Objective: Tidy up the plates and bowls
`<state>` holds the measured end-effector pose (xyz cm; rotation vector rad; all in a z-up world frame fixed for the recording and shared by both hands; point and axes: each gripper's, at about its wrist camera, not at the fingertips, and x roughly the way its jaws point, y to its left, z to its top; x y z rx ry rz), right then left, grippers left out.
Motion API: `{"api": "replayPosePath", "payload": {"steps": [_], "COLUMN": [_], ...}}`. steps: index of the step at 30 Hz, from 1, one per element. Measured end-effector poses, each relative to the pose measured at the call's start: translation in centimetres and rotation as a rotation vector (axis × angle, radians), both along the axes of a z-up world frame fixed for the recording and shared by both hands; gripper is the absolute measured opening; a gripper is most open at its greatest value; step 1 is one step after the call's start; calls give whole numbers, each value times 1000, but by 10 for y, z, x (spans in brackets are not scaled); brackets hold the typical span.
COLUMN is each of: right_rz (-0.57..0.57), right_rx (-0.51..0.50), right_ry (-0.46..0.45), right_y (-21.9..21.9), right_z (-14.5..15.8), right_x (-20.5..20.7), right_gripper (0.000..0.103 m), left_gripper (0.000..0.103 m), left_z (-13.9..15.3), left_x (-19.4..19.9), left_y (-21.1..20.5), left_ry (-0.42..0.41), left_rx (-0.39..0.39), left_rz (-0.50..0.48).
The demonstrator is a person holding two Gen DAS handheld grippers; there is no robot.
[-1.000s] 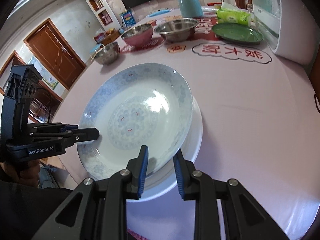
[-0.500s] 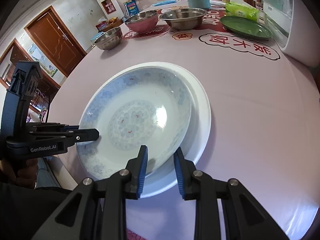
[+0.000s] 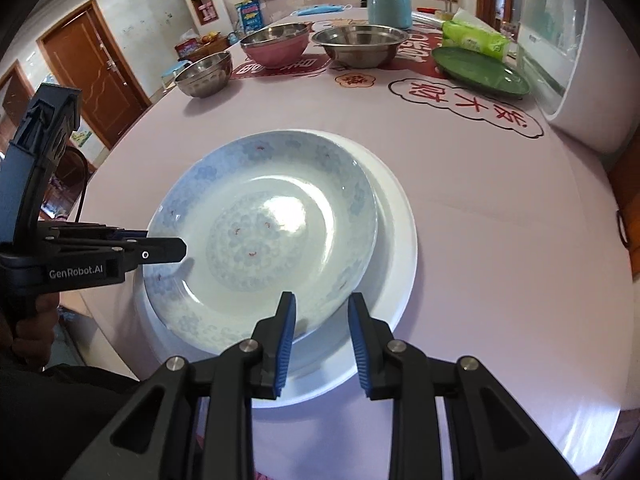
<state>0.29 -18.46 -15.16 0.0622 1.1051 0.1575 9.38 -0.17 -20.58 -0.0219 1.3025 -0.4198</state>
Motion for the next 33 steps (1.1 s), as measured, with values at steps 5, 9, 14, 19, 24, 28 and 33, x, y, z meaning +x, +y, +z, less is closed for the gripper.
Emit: {"api": "replayPosePath", "payload": {"steps": [5, 9, 14, 19, 24, 28, 33], "right_rz": [-79, -151, -222, -308, -362, -416, -511], "right_rx": [-4, -10, -31, -30, -46, -48, -18], "right_ry": [-29, -59, -74, -104, -128, -151, -205], "right_y": [5, 17, 34, 47, 52, 46, 22], "right_z": [11, 23, 35, 45, 55, 65, 82], "right_x": [-2, -3, -7, -15, -25, -34, -40], "right_gripper": [31, 44, 51, 60, 60, 61, 70], "left_gripper": [23, 25, 32, 38, 55, 68, 76], "left_z": [8, 23, 50, 71, 91, 104, 118], "left_x": [11, 18, 24, 26, 23, 28, 42], "left_y": [5, 13, 19, 24, 24, 15, -5], "left_ry": [-8, -34, -103, -128, -158, -162, -159], "left_rx": [-12, -37, -73, -147, -177, -199, -181], "left_rz": [-59, -116, -195, -283, -336, -364, -366]}}
